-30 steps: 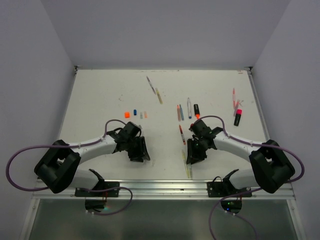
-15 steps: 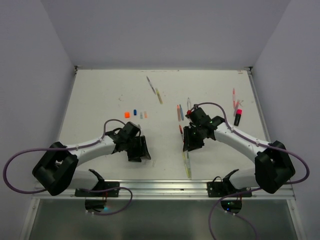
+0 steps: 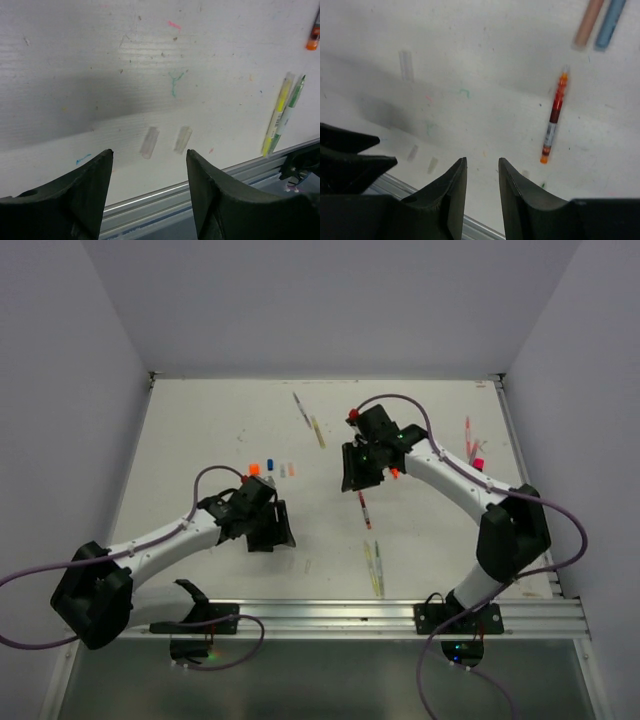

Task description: Open the pen caps

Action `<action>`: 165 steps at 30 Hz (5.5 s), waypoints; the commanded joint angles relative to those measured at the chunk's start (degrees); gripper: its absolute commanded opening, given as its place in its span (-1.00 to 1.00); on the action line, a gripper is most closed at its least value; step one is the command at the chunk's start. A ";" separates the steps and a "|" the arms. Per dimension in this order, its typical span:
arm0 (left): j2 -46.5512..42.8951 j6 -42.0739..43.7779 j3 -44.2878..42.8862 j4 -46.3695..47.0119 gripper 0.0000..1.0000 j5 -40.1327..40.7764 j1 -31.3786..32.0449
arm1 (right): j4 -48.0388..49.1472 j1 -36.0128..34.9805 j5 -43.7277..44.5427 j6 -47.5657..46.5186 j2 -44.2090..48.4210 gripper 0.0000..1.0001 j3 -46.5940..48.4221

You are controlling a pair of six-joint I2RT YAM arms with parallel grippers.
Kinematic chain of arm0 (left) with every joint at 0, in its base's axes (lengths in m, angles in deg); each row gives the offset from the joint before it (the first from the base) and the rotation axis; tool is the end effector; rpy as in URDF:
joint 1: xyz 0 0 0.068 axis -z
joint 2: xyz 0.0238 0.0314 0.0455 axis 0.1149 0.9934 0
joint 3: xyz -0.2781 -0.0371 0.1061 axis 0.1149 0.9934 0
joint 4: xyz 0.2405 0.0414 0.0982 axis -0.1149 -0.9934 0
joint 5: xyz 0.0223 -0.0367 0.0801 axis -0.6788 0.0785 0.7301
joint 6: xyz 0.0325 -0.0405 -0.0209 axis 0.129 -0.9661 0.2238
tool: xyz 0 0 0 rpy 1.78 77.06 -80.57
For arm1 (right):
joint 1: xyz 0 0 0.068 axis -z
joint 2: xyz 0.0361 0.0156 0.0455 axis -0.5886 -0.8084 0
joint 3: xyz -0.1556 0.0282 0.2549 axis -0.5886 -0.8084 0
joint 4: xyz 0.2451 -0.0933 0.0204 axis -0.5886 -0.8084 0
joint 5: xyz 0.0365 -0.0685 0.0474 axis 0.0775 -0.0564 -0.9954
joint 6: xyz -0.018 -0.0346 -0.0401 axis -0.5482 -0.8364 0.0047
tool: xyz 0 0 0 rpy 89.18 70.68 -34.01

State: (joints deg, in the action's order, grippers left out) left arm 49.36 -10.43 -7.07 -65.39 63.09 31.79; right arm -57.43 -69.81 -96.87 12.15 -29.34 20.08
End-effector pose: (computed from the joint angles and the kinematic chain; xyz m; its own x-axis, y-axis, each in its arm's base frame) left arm 0.1620 -0.1350 0.2027 -0.9579 -0.2305 -0.1714 -0.1427 0.8998 -0.4123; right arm 0.2690 0.1876 0.2867 -0.9244 -0.0984 -0.3686 -0.2339 0.9094 0.3439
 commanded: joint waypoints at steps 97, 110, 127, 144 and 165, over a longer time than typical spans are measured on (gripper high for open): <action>15.54 -0.96 -34.51 13.71 0.25 -13.13 -4.11 | 13.69 6.16 -24.84 -1.19 13.42 -1.00 -4.95; 18.53 -0.53 -37.06 11.07 0.23 -13.21 -3.06 | 14.84 5.98 -24.67 -0.05 13.95 -1.00 -3.98; 20.12 -0.96 -37.23 11.77 -0.64 -14.79 -2.88 | 15.80 5.02 -23.35 0.48 13.07 -1.00 -3.19; 20.47 -5.80 -36.88 11.78 -1.00 -16.03 -2.88 | 15.98 1.86 -21.34 -0.93 7.89 -0.66 -1.52; 26.45 -5.89 -49.74 0.23 -1.00 -9.52 -14.40 | 5.34 -10.28 2.93 -5.24 12.63 -1.00 -8.73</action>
State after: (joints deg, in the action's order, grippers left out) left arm 78.58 -14.62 -59.48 -70.42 54.34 16.89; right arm -51.09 -80.44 -95.60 7.73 -18.65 10.37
